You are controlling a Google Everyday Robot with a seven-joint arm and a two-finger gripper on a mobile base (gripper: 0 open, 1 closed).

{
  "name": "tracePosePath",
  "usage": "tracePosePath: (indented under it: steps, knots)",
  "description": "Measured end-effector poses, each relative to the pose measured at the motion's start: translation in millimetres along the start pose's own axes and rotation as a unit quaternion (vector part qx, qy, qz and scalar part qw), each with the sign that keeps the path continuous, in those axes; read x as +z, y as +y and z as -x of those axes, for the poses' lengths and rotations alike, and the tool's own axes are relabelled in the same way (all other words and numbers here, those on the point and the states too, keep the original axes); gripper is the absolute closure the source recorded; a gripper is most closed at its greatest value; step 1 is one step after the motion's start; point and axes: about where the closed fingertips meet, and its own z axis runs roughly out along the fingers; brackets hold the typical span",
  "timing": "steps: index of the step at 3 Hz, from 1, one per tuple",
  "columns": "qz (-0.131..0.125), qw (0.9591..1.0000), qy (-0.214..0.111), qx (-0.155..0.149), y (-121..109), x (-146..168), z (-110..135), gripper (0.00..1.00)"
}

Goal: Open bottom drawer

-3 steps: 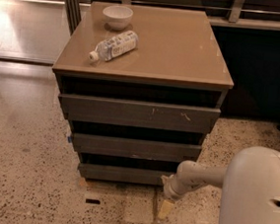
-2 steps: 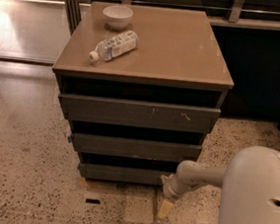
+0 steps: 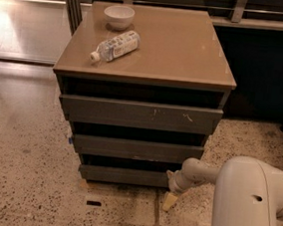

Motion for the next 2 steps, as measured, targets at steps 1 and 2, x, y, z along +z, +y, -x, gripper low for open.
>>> tracePosePath:
  steps: [1,2]
  knots:
    - [0.0,1.0,0.0,0.0,0.0,0.0,0.0,0.0]
    - [0.007,0.9999,-0.011,0.001,-3.2,9.6,-1.6,0.0]
